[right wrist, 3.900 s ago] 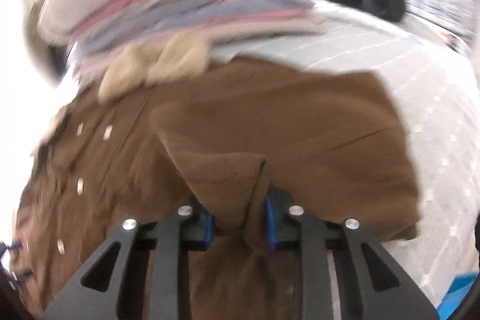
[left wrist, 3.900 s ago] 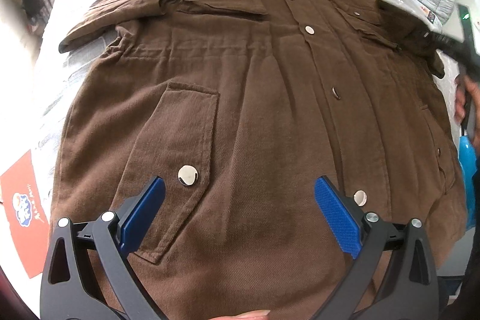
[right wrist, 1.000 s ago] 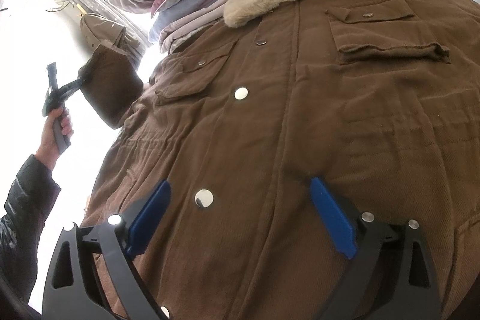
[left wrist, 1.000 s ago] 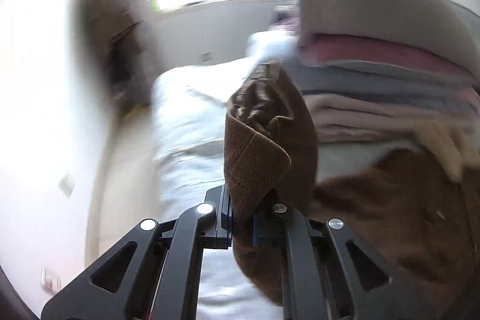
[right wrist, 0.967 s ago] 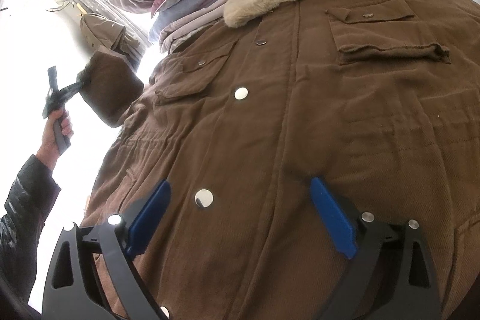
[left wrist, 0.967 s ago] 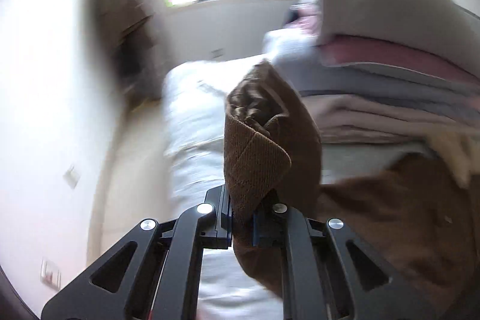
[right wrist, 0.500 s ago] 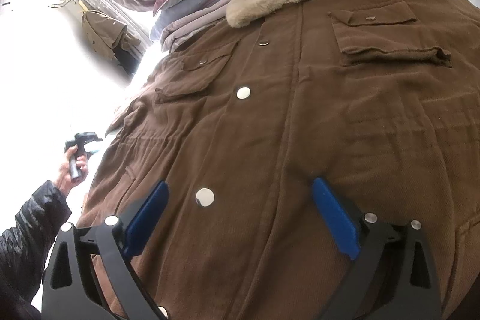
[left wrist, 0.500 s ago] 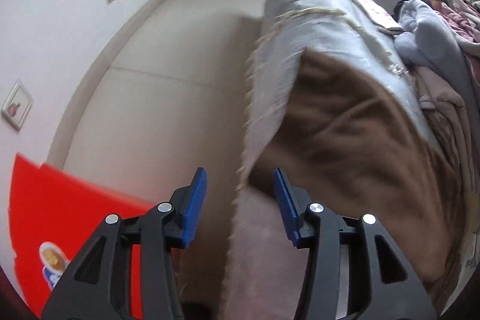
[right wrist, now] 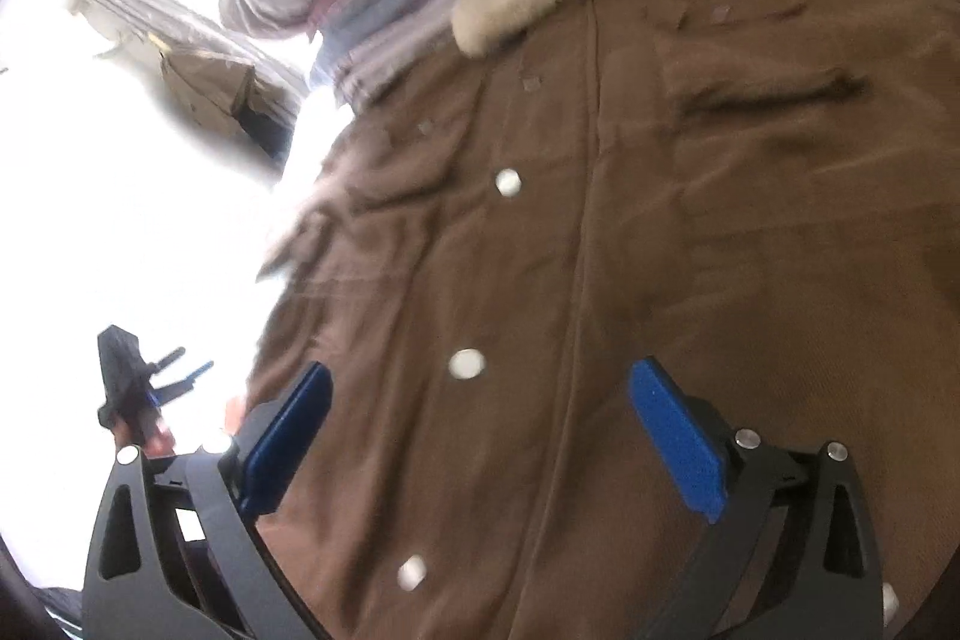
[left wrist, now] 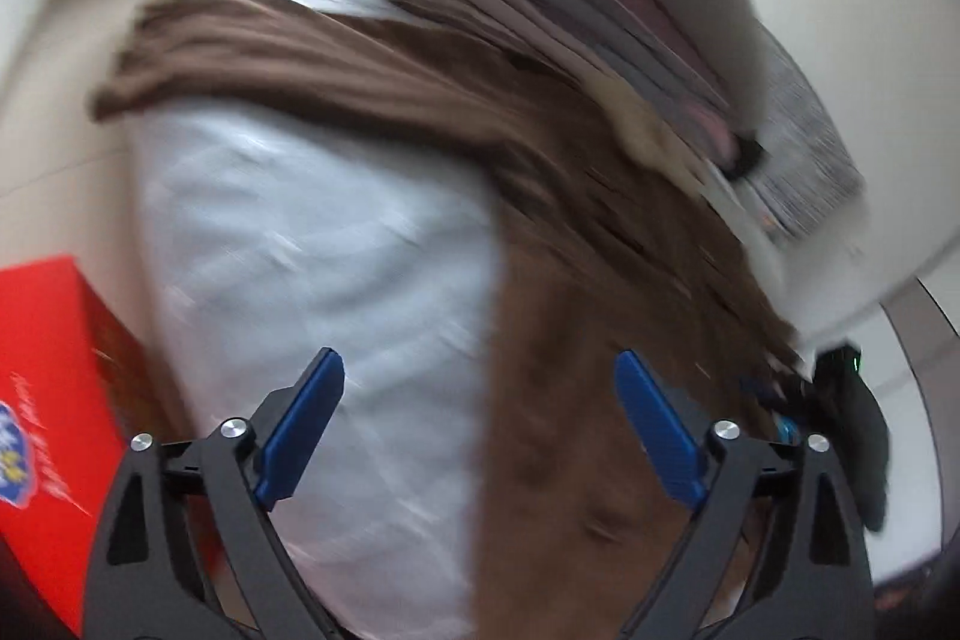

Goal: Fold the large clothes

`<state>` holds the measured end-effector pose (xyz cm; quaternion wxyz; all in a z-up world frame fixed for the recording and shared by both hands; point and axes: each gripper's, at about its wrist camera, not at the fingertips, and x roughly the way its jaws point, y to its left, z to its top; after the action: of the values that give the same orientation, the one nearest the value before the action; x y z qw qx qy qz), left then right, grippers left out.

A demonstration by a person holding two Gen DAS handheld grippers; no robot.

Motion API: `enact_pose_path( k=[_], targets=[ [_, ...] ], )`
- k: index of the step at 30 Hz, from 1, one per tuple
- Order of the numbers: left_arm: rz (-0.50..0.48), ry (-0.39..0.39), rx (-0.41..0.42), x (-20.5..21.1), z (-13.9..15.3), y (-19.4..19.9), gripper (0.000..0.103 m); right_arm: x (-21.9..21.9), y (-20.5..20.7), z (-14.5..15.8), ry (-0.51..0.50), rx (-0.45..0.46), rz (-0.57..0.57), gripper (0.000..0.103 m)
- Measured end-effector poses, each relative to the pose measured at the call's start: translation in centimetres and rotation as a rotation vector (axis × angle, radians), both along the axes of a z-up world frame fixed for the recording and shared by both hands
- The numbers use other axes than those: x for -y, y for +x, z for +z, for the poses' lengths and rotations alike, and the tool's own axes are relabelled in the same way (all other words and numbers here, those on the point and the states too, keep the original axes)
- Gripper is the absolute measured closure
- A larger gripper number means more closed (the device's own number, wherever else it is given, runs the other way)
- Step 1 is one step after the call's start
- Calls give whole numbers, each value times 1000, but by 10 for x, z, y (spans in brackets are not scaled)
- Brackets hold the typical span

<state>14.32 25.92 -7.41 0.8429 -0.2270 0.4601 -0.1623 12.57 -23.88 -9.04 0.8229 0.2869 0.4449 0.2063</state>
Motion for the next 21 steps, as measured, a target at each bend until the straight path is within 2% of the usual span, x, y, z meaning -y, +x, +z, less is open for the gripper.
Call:
enact_pose_path(
  k=[2,4,7,9,12,16,21],
  targets=[
    [-59,-38,-30,17,-1,-11,13,19,-23,20,4,39,-23,7],
    [-94,-67,-72,25,-4,-20,13,50,-54,35,-40,46,-58,7],
    [-77,-95,-103,19,-12,-27,13,100,-88,39,-112,2,-137,7],
    [-44,-124,-149,13,-21,-28,13,142,-108,31,-142,-78,-205,7],
    [7,-169,-204,5,-36,-30,12,183,-127,14,-185,-168,-264,7],
    [47,-182,-256,-4,-53,-31,12,204,-138,-10,-225,-253,-267,7],
    [41,-183,-306,4,-66,-35,12,204,-144,-32,-172,-292,-220,7]
  ],
)
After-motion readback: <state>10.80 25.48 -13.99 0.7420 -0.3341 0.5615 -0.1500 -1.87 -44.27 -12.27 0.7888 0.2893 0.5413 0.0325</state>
